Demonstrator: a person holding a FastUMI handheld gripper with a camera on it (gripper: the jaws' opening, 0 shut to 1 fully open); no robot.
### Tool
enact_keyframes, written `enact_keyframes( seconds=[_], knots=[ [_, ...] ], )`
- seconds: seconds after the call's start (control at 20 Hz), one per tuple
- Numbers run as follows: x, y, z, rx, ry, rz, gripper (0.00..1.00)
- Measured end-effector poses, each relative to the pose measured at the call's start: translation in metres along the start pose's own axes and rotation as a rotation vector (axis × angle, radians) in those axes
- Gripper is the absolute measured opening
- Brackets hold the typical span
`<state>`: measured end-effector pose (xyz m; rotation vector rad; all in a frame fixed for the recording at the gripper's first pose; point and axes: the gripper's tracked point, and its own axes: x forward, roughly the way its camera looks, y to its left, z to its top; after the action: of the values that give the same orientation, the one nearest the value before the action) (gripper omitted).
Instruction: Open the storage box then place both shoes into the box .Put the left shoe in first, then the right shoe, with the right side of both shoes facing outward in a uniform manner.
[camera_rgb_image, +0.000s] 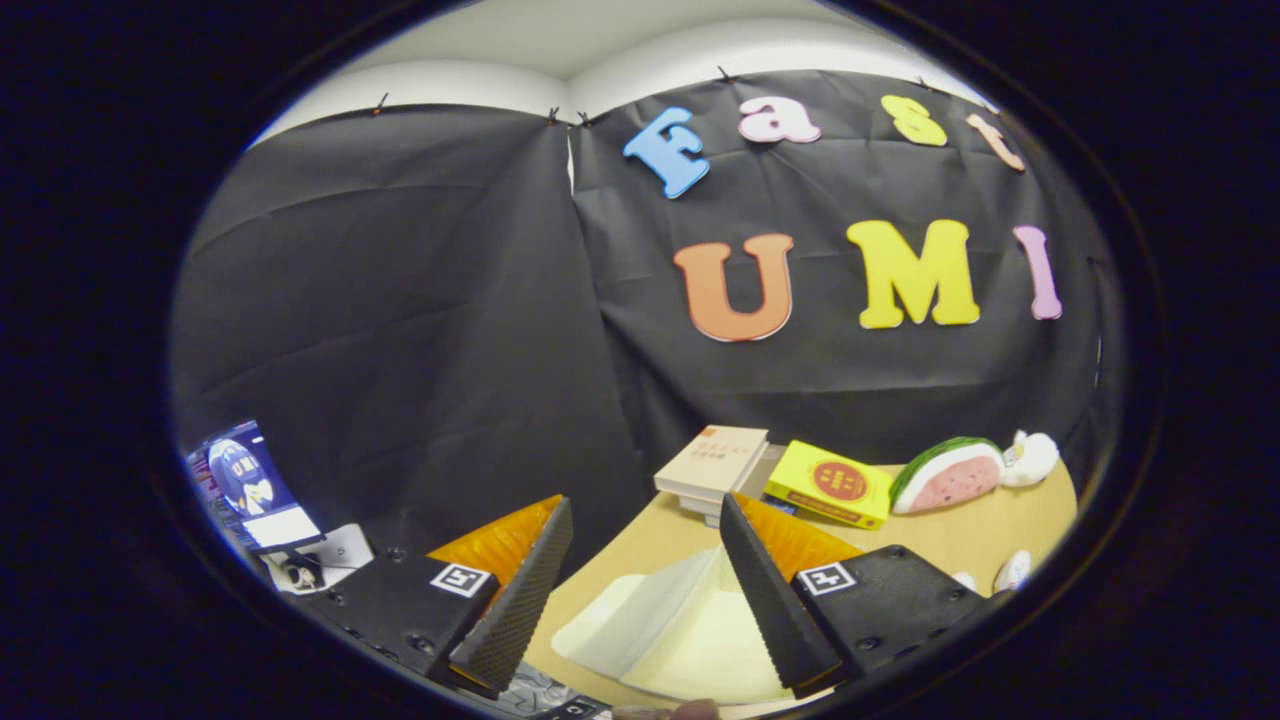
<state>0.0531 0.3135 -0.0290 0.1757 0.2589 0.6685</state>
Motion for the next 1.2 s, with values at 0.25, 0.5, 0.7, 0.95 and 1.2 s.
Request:
enact_keyframes(
  seconds=[0.25,0.5,0.7,0.95,1.2],
  knots=[
    [-0.046,-0.061,0.01,-0.001,-0.062,-0.158,0.98],
    [-0.101,-0.14,-0.007,0.021,-0.041,-0.323,0.98],
    [-0.141,-0.205,-0.029,0.038,-0.001,-0.432,0.98],
    [-0.16,-0.284,-0.093,0.025,0.163,-0.503,0.98],
    [-0.155,-0.34,-0.172,0.109,0.369,-0.497,0.99]
  ],
)
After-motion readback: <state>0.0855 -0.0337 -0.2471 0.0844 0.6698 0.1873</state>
